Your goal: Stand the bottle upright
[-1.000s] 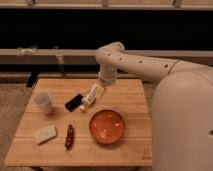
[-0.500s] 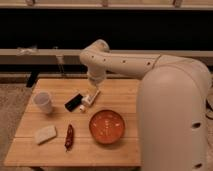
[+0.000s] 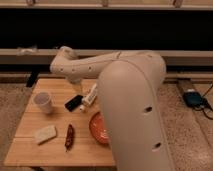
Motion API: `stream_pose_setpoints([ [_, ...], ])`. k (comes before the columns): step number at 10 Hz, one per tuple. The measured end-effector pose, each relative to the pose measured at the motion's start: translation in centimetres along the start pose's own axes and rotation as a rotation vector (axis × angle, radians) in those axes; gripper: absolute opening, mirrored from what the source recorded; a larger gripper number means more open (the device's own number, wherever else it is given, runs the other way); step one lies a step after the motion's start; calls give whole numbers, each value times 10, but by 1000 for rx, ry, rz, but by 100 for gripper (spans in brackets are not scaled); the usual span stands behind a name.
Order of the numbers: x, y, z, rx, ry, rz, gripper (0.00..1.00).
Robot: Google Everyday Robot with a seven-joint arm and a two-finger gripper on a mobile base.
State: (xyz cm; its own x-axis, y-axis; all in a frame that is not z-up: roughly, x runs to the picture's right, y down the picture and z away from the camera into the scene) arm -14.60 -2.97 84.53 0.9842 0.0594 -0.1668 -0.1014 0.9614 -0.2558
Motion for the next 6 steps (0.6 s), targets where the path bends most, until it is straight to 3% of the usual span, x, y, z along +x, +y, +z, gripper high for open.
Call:
stream_pose_setpoints([
  [3, -15, 3, 27, 68, 38, -126, 80],
  [6, -1, -2, 37, 94, 92, -160, 80],
])
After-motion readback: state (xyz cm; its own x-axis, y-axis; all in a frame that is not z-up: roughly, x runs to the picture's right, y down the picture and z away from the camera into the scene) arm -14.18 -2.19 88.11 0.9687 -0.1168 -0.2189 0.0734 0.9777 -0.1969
